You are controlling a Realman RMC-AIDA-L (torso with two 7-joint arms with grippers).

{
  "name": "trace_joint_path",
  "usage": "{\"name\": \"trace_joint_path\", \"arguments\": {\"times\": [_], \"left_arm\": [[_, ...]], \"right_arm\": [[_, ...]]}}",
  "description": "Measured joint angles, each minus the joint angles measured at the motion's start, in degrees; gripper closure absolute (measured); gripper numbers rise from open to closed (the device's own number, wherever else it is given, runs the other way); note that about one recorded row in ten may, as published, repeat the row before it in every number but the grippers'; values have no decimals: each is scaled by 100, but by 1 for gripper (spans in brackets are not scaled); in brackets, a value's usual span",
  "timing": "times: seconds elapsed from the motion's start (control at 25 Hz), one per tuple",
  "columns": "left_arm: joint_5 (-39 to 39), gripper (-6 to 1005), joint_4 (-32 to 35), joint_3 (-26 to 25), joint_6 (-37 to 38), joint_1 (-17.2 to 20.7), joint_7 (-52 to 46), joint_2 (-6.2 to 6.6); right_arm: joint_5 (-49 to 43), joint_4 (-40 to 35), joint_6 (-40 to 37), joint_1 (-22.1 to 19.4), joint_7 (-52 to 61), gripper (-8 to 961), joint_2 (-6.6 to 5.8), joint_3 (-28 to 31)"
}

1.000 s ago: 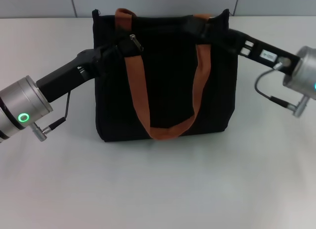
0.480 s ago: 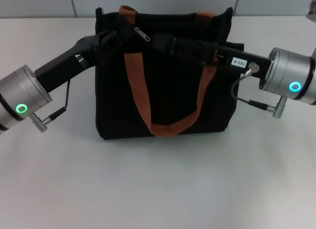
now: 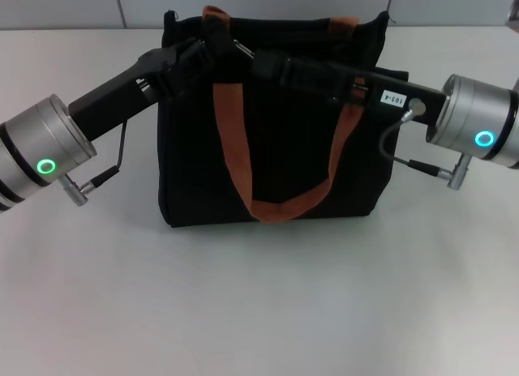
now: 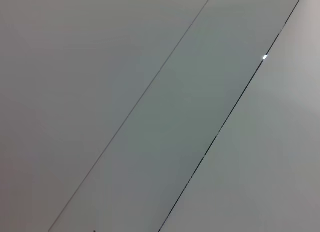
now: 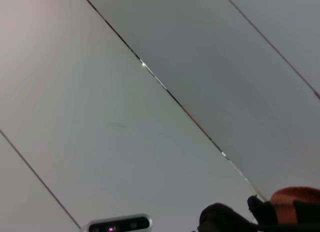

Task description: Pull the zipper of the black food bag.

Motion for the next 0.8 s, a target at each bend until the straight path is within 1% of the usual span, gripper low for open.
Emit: {"name": "trace_joint_path", "arguments": {"times": [0.24, 0.32, 0.36, 0.52, 0.8], "left_arm": [[-2, 974, -1, 2, 12, -13, 0, 0], [11, 974, -1, 2, -6, -17, 0, 0], [17, 974, -1, 2, -11, -18, 0, 0], [29, 974, -7, 2, -15, -19, 0, 0], [30, 974, -19, 3, -29, -1, 25, 0]], "right_arm": [[40, 54, 110, 127, 222, 195, -3, -30], [40, 56, 147, 142, 446, 197, -4, -24], [40, 53, 154, 159, 767, 198, -5, -26], [40, 44, 155, 181, 1168, 203, -5, -55], [39, 180, 228, 292, 1240, 211, -5, -60]]}}
